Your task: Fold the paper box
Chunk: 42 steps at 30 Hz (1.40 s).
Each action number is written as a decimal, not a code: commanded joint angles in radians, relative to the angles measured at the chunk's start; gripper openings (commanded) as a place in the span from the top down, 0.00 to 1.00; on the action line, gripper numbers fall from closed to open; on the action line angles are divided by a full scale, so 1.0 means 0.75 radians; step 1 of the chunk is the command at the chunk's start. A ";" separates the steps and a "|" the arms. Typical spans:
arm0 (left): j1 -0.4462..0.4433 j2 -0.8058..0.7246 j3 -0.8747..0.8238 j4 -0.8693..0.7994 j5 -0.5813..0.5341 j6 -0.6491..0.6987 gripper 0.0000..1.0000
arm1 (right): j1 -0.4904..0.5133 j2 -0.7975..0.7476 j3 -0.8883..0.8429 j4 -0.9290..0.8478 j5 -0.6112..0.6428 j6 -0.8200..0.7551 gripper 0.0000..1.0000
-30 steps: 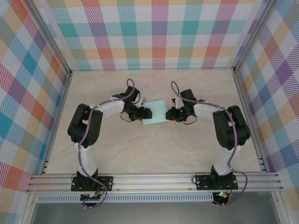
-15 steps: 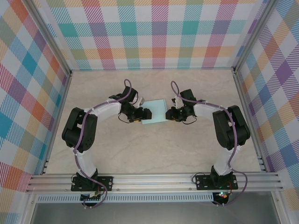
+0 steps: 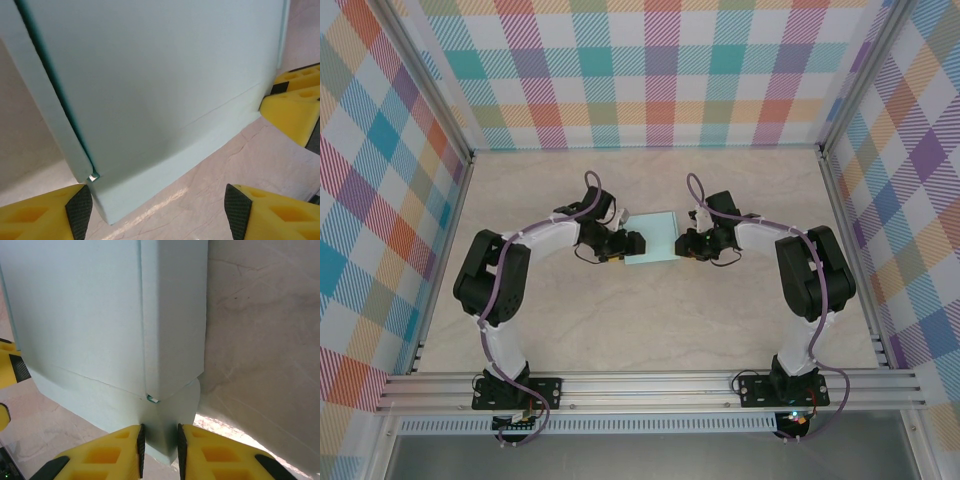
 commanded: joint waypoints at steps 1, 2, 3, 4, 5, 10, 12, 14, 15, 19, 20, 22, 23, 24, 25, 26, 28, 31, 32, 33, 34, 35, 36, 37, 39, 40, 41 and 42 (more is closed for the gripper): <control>-0.021 0.047 -0.008 0.061 0.049 -0.032 0.29 | 0.008 -0.019 -0.018 0.001 -0.013 0.007 0.73; -0.023 0.053 -0.009 0.064 0.044 -0.030 0.29 | 0.009 -0.019 -0.017 0.000 -0.013 0.006 0.73; -0.023 0.057 -0.011 0.068 0.042 -0.032 0.29 | 0.009 -0.019 -0.017 -0.001 -0.013 0.009 0.73; -0.023 0.061 -0.016 0.073 0.038 -0.031 0.29 | 0.008 -0.019 -0.017 -0.001 -0.015 0.010 0.73; -0.022 0.062 -0.019 0.077 0.035 -0.030 0.29 | 0.009 -0.019 -0.017 0.000 -0.015 0.012 0.73; -0.022 0.050 -0.014 0.044 -0.021 0.011 0.29 | 0.008 -0.025 -0.015 -0.011 -0.009 0.004 0.73; -0.023 0.044 -0.010 0.026 -0.040 0.033 0.29 | 0.008 -0.030 -0.017 -0.014 -0.007 0.003 0.74; -0.022 0.043 -0.006 0.017 -0.060 0.052 0.29 | 0.008 -0.030 -0.017 -0.017 -0.004 0.000 0.73; -0.022 0.045 -0.002 0.016 -0.069 0.056 0.29 | 0.008 -0.031 -0.014 -0.016 -0.003 -0.001 0.71; -0.023 0.070 0.028 -0.006 -0.102 0.084 0.29 | 0.008 -0.039 -0.011 -0.026 0.032 -0.008 0.65; -0.022 0.074 0.035 -0.012 -0.110 0.092 0.29 | 0.006 -0.044 -0.008 -0.033 0.046 -0.012 0.63; -0.022 0.077 0.049 -0.026 -0.124 0.108 0.29 | 0.001 -0.055 -0.001 -0.045 0.055 -0.024 0.60; -0.022 0.078 0.060 -0.032 -0.133 0.117 0.29 | -0.005 -0.060 0.006 -0.053 0.058 -0.030 0.59; -0.020 0.080 0.067 -0.040 -0.140 0.122 0.29 | -0.007 -0.064 0.012 -0.062 0.061 -0.037 0.58; -0.020 0.085 0.077 -0.048 -0.144 0.129 0.29 | -0.014 -0.069 0.017 -0.069 0.061 -0.046 0.56; -0.018 0.088 0.085 -0.053 -0.144 0.135 0.29 | -0.021 -0.072 0.023 -0.072 0.057 -0.053 0.55; -0.019 0.095 0.096 -0.054 -0.147 0.141 0.29 | -0.034 -0.080 0.029 -0.073 0.047 -0.064 0.53; -0.017 0.111 0.109 -0.049 -0.143 0.150 0.30 | -0.060 -0.071 0.043 -0.066 0.018 -0.068 0.52; -0.016 0.118 0.116 -0.049 -0.136 0.150 0.30 | -0.066 -0.063 0.055 -0.065 0.005 -0.067 0.52; -0.015 0.122 0.118 -0.048 -0.129 0.148 0.30 | -0.069 -0.053 0.064 -0.064 -0.012 -0.068 0.52; -0.017 0.125 0.120 -0.044 -0.125 0.147 0.30 | -0.070 -0.041 0.075 -0.063 -0.027 -0.071 0.52; -0.017 0.127 0.121 -0.038 -0.119 0.142 0.30 | -0.070 -0.027 0.086 -0.059 -0.046 -0.071 0.51; -0.016 0.127 0.121 -0.033 -0.113 0.141 0.30 | -0.070 -0.016 0.095 -0.058 -0.066 -0.068 0.51; -0.017 0.129 0.125 -0.031 -0.107 0.137 0.31 | -0.069 0.000 0.107 -0.054 -0.086 -0.063 0.50; -0.015 0.134 0.131 -0.029 -0.100 0.134 0.31 | -0.070 0.025 0.116 -0.037 -0.120 -0.044 0.51; -0.016 0.138 0.134 -0.026 -0.100 0.132 0.31 | -0.069 0.036 0.116 -0.020 -0.136 -0.032 0.50; -0.015 0.138 0.134 -0.024 -0.101 0.130 0.31 | -0.070 0.047 0.117 -0.012 -0.150 -0.022 0.51; -0.017 0.141 0.136 -0.021 -0.100 0.131 0.32 | -0.069 0.056 0.120 -0.008 -0.157 -0.015 0.51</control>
